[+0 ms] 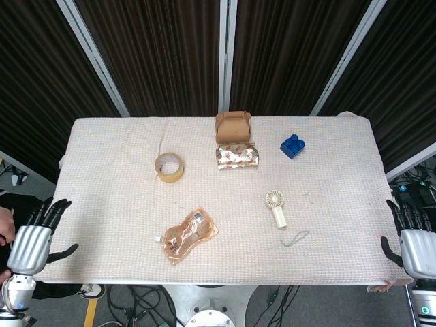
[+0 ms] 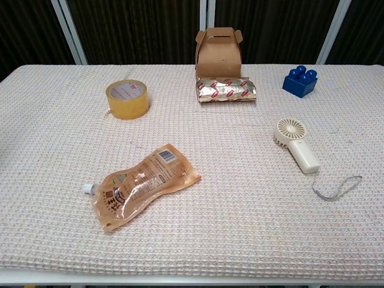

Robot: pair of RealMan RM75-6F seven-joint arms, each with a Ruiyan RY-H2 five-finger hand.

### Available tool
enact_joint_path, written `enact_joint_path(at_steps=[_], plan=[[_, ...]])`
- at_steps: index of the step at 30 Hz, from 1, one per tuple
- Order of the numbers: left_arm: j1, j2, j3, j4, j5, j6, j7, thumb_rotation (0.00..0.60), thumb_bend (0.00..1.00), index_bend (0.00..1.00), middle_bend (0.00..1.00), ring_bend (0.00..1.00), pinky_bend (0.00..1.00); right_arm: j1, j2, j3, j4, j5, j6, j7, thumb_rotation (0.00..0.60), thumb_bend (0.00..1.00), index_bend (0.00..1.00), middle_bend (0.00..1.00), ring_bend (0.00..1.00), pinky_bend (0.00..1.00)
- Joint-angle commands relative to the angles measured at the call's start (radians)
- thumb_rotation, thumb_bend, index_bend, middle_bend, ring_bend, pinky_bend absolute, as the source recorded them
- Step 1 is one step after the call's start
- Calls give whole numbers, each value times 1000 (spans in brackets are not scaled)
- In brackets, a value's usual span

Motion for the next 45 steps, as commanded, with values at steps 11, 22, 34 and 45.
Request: enact_joint_path(at_steps=[11, 22, 34, 45], plan=[[1, -1, -1, 1, -4, -2, 3, 600, 0, 123, 116, 52, 158, 1, -6, 0, 13, -19, 13, 12, 600, 327, 0, 0, 0, 0], [-6, 5, -3, -5, -4, -10, 0, 600, 0, 123, 116, 52, 158, 9, -11, 3, -11, 9, -14, -34, 600, 1000, 0, 111, 47, 72], [-3, -13, 11, 16, -2, -22, -18, 600, 0, 123, 117, 52, 158, 72, -77, -33, -7, -15, -131, -165, 600, 1000, 0, 820, 779, 680], [-3, -22, 11, 46, -12, -29, -35, 600, 0, 123, 116, 52, 158, 195, -186, -19, -27, 89, -352, -311, 600, 1000, 0, 864, 814, 683]])
